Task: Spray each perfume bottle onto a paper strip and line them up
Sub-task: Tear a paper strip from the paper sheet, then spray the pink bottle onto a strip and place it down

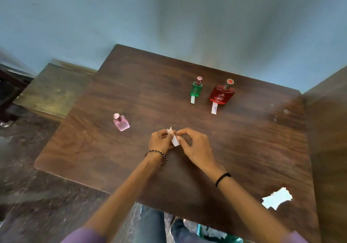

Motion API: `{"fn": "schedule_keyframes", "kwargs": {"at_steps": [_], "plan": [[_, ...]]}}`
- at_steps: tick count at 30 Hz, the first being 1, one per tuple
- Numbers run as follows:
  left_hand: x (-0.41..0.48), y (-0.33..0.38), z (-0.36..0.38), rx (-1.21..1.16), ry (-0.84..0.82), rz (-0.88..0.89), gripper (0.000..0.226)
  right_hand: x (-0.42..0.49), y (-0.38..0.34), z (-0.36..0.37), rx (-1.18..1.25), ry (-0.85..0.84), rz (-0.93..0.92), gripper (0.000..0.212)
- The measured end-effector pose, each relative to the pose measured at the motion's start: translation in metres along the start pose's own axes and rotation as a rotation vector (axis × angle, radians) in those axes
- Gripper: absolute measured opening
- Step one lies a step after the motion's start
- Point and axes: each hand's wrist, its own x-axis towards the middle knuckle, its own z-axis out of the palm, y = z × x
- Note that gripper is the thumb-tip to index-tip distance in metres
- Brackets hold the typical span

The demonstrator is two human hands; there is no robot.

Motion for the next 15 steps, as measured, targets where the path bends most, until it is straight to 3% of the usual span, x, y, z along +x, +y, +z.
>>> {"fn": "schedule_keyframes", "kwargs": {"at_steps": [3, 5, 12, 15], "plan": [[0.009, 0.001, -0.019, -0.007, 0.039, -0.050, 0.005, 0.028, -0.023, 0.020, 0.013, -0.055, -0.042, 0.012], [0.010, 0.002, -0.030, -0.031, 0.085, -0.081, 0.013, 0.047, -0.037, 0.037, -0.027, -0.105, -0.064, 0.018], [0.020, -0.003, -0.056, 0.073, 0.099, -0.058, 0.018, 0.104, -0.072, 0.104, 0.035, -0.480, -0.097, 0.071], [0.021, -0.012, -0.067, 0.020, 0.089, -0.068, 0.025, 0.118, -0.079, 0.126, 0.031, -0.542, -0.157, 0.054]]}}
